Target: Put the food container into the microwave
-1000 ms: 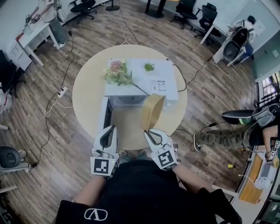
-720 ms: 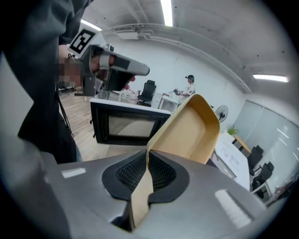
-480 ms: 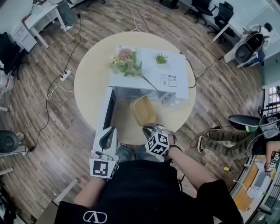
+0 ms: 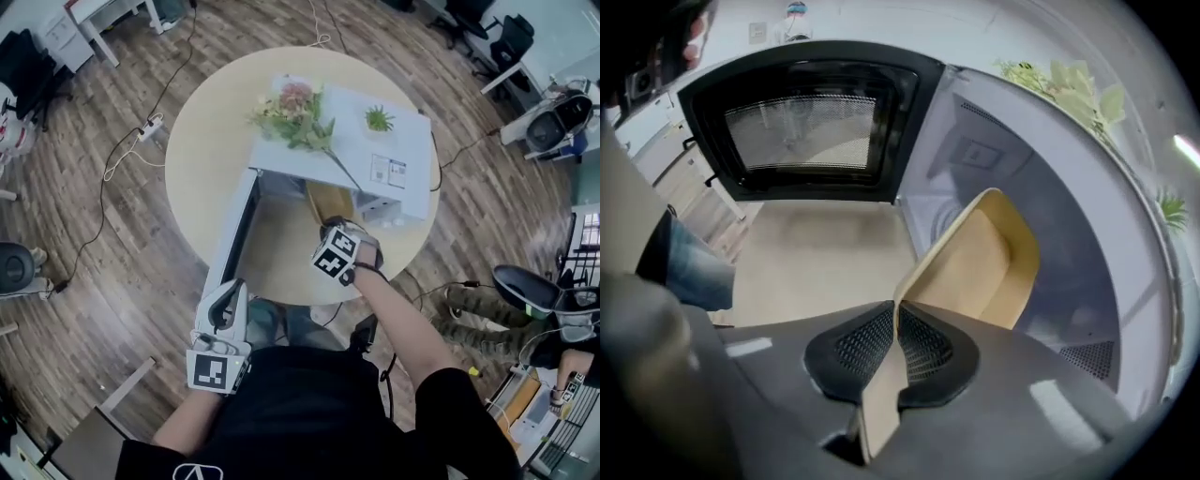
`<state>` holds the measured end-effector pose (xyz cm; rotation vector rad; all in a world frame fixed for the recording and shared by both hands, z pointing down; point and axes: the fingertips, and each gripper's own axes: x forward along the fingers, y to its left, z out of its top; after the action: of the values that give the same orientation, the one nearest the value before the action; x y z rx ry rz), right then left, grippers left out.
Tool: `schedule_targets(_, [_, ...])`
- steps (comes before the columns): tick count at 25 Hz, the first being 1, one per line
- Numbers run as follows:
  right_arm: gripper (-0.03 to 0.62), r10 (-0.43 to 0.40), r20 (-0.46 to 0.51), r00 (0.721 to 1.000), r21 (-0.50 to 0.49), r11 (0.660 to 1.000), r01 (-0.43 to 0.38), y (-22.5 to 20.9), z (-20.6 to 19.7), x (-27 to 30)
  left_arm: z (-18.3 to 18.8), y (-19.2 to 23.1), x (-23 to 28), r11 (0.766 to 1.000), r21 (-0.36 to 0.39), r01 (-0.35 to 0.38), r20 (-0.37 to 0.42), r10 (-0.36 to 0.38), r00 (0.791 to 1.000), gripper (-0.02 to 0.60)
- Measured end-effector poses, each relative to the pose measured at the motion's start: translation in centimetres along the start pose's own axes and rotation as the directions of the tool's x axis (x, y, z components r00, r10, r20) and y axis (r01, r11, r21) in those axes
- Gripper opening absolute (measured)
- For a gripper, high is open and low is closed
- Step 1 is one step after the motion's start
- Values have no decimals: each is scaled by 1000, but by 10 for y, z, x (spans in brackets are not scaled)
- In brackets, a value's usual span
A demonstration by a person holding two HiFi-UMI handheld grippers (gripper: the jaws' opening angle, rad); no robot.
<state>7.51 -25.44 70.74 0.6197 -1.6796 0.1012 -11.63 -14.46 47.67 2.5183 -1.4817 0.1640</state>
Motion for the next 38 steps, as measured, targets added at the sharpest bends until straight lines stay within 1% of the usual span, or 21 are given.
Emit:
schedule_targets(1, [23, -11, -11, 1000, 0, 1000, 11, -7, 4, 5, -2, 1, -2, 1000, 0, -7, 4, 7, 1000, 0])
schedule_targets(5, [23, -50, -36, 998, -7, 999, 50, -29, 21, 18, -12, 5, -9, 999, -13, -32, -28, 32, 999, 0])
schedule_targets(11, [23, -133, -83, 988, -40, 991, 130, -57, 37, 34, -26, -9, -19, 1000, -25, -17, -62, 15, 998, 0])
schedule_targets(17, [25, -161, -96, 982, -67, 986, 155, -66, 46, 51, -40, -22, -24, 998, -59, -2, -103, -4, 995, 0])
schedule_targets(21, [25, -183, -97, 978, -93, 980, 174, -69, 49, 58, -41, -25, -26, 997, -71, -2, -98, -5, 995, 0])
schedule_targets(26, [26, -228, -74, 971, -104, 970, 220, -78, 53, 61, -45, -37, -28, 997, -77, 31, -120, -41, 992, 0])
schedule_targets(29, [26, -261, -48, 964, -108, 961, 255, -81, 56, 59, -45, -38, -28, 996, -85, 33, -129, -43, 991, 0])
schedule_targets(32, [26, -280, -15, 960, -102, 955, 277, -80, 57, 55, -44, -36, -27, 996, -87, 32, -122, -42, 992, 0])
schedule_targets(35, [41, -317, 24, 948, -105, 942, 318, -80, 56, 49, -42, -37, -26, 996, -86, 37, -117, -47, 992, 0])
schedule_targets(38, [43, -338, 69, 939, -84, 936, 343, -77, 55, 42, -40, -40, -24, 996, -78, 49, -111, -58, 992, 0])
